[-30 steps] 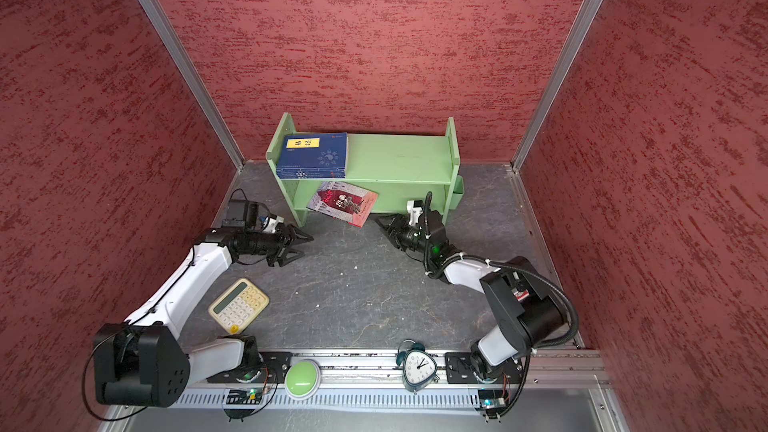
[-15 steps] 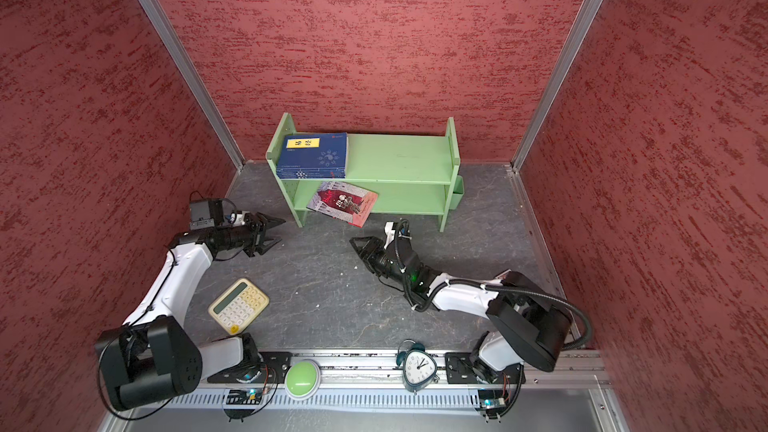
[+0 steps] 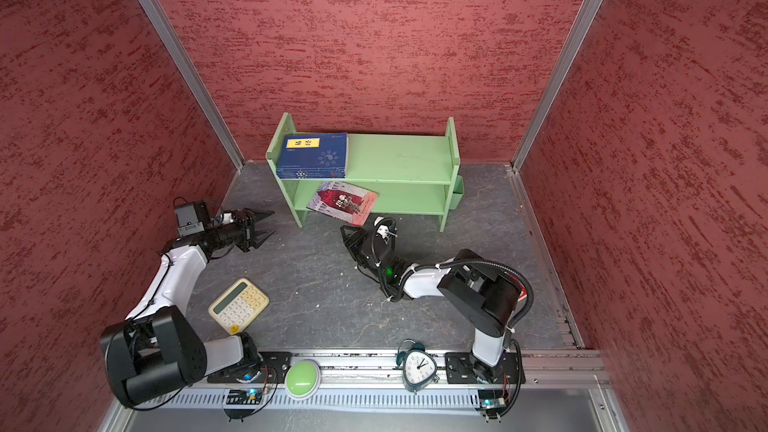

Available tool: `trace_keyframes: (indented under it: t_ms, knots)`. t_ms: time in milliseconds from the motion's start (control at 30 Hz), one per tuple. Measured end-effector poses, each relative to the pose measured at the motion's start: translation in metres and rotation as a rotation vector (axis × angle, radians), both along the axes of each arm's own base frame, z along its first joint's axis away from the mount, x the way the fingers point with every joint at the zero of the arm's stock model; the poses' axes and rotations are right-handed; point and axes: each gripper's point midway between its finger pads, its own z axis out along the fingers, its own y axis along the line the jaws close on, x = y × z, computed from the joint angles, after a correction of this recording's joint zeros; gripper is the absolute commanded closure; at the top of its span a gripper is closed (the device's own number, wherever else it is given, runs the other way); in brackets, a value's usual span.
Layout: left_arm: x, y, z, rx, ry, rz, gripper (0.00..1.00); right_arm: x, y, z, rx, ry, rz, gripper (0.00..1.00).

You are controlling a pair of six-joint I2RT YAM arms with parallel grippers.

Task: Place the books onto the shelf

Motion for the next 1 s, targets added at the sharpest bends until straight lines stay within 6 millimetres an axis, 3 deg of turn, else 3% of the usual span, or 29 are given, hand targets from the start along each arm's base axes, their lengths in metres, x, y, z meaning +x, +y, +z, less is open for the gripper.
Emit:
trace_keyframes:
  t_ms: [300,767,1000]
  knots:
    - [0.001,0.005,0.0,-0.027,-0.012,0.005,0.41,0.011,0.006,0.018,-0.014,-0.027,-0.026,0.56]
    - [-0.001,0.004,0.001,-0.062,-0.002,0.003,0.4,0.013,0.005,0.013,-0.027,-0.012,-0.027,0.56]
    - [-0.002,0.007,0.002,-0.066,-0.001,0.014,0.4,0.018,0.004,-0.003,-0.044,0.013,-0.033,0.56]
